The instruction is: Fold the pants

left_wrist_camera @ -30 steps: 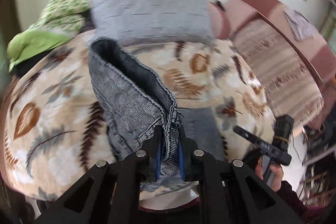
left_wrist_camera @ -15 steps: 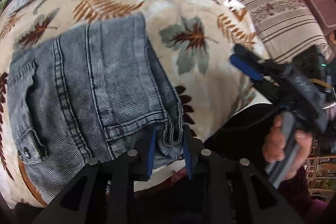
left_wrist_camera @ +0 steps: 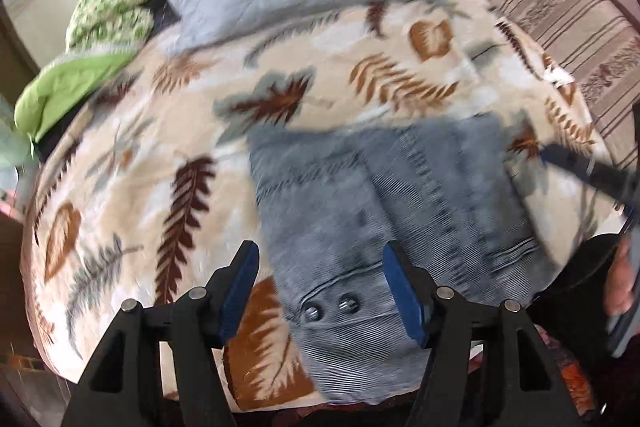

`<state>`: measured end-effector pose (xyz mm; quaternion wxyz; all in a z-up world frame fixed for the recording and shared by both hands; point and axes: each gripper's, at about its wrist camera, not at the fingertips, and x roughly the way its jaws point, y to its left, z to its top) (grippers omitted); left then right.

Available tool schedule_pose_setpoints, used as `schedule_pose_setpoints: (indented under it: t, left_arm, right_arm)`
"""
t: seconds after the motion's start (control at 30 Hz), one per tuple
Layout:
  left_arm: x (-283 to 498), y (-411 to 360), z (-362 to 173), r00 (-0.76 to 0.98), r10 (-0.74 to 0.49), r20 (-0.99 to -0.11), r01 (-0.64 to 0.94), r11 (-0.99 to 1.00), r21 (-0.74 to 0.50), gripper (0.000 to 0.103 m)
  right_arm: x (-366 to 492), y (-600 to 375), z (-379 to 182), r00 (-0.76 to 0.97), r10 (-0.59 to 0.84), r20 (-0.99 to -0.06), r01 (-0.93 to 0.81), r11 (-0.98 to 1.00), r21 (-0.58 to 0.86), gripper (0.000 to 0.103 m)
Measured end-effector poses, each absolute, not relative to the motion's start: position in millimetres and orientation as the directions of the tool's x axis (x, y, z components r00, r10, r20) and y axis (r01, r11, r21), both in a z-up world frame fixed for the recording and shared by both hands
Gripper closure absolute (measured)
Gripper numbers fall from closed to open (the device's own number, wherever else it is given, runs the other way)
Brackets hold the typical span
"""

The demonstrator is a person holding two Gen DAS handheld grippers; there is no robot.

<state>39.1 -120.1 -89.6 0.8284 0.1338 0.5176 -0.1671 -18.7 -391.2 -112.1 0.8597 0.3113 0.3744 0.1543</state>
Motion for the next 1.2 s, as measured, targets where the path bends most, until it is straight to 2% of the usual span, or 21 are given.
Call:
schedule_pose_setpoints:
  t: [0.07,0.13,0.27,0.3,0.33,0.43,0.63,0.8,0.87,0.97,1.07,1.2]
  left_arm:
    - [42,-112,-99,0.392,-0.128,-0.911,0.395,0.918,0.041,0.038]
    - [46,-112,-111,0.394,-0.13,-0.91,0.391,0.92,0.037,0.038]
    - [55,-130,-154,0.335,-0.104,-0.937,0.424,0.904,0.051,0.034]
    - [57,-129,-161,0.335,-0.097,-0.937,0.419,0.906,0.056,0.031]
    - [58,-124,-161,0.333,-0.106,-0.937,0.399,0.916,0.038,0.028]
    - [58,-107,-154,0.3,-0.156,-0.941,0.377,0.926,-0.033,0.028]
    - [20,-97,-123,0.399,-0.165,-0.902,0.413,0.91,0.016,0.028]
    - [-18,-101,-129,0.385,-0.165,-0.908,0.469,0.882,0.039,0.027]
    - [-19,-101,-142,0.387,-0.148,-0.91,0.462,0.885,0.052,0.019]
    - [-8,-97,-162,0.313,-0.138,-0.94,0.403,0.915,0.0,0.015]
    - [-4,-93,-149,0.32,-0.149,-0.936,0.405,0.914,-0.007,0.015]
    - [8,-81,-120,0.407,-0.156,-0.9,0.366,0.931,0.004,0.015]
  right_arm:
    - [2,-375,-107,0.651,0.528,-0.545,-0.069,0.756,0.651,0.068]
    - [27,-358,-108,0.624,0.525,-0.579,-0.066,0.773,0.631,0.068]
    - [73,-334,-146,0.508,0.438,-0.742,0.04,0.848,0.528,0.064]
    - [79,-335,-158,0.478,0.416,-0.774,0.079,0.857,0.509,0.057]
    - [81,-339,-168,0.465,0.427,-0.775,0.106,0.843,0.528,0.053]
    - [67,-355,-166,0.478,0.458,-0.75,0.138,0.804,0.579,0.053]
    - [10,-356,-128,0.528,0.479,-0.701,0.036,0.812,0.582,0.053]
    - [-32,-323,-121,0.49,0.441,-0.752,-0.049,0.875,0.481,0.053]
    - [-41,-310,-135,0.45,0.407,-0.795,-0.049,0.9,0.434,0.053]
    - [-44,-302,-164,0.426,0.362,-0.829,-0.028,0.921,0.388,0.052]
    - [-46,-297,-155,0.429,0.325,-0.843,-0.046,0.94,0.339,0.053]
    - [-45,-307,-134,0.469,0.34,-0.815,-0.039,0.93,0.366,0.053]
